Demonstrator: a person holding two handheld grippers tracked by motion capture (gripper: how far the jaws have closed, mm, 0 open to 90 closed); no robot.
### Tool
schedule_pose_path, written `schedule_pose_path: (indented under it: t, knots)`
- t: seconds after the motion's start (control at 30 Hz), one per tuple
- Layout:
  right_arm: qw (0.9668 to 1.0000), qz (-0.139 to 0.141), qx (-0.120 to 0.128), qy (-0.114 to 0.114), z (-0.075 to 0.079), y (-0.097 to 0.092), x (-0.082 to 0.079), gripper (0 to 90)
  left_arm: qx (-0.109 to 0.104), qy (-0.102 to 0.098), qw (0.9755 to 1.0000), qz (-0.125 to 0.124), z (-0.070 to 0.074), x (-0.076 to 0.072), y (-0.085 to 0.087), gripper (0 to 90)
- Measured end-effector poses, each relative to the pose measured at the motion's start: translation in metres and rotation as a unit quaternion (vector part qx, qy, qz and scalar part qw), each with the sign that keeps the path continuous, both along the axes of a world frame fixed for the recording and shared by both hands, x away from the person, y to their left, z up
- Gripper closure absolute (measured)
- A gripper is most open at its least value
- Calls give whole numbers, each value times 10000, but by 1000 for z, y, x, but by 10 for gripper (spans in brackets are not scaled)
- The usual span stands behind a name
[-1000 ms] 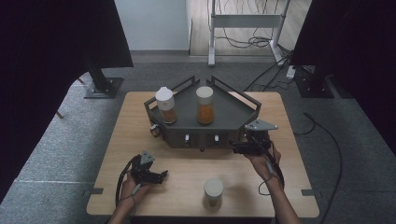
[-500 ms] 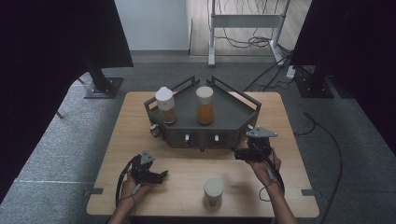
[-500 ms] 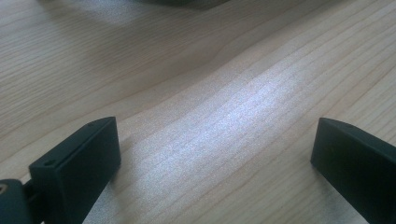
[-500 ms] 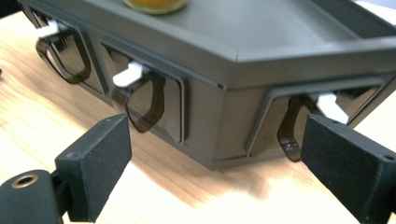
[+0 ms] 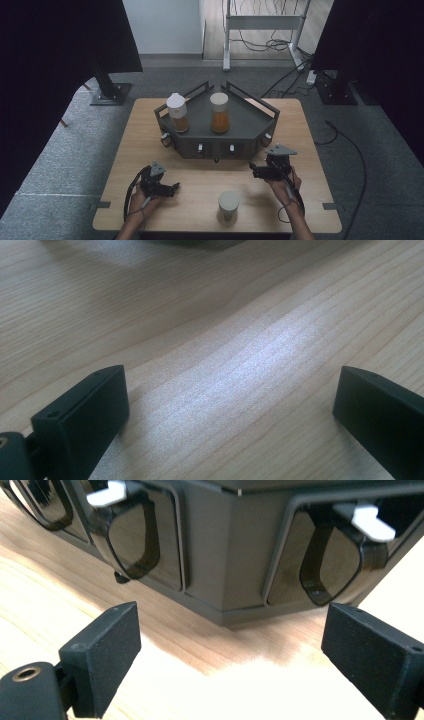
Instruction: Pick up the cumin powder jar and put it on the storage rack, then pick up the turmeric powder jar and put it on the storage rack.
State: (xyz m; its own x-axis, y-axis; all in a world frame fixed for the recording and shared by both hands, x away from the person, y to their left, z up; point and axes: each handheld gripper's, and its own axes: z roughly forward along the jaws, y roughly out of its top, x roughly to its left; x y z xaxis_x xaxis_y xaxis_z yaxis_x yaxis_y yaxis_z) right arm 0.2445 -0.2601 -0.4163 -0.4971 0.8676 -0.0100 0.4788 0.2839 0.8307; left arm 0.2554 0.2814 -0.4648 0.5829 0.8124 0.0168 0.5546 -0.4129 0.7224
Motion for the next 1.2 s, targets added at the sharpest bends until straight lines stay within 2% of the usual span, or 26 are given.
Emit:
schedule_pose_path:
  t: [0.37, 0.7, 1.03, 1.2]
  knots:
    - [10000, -65, -22, 19, -19, 0, -8, 84, -1, -1, 10000, 0, 0, 0, 0, 12]
    - [9999, -96, -99, 56, -30, 2, -12, 85, 1, -1, 10000, -1, 0, 0, 0, 12]
    - [9999, -82, -85, 106, -33, 3, -13, 85, -1, -2, 10000, 2, 0, 0, 0, 12]
    - [9999, -79, -70, 56, -32, 2, -16, 87, -1, -1, 10000, 2, 0, 0, 0, 13]
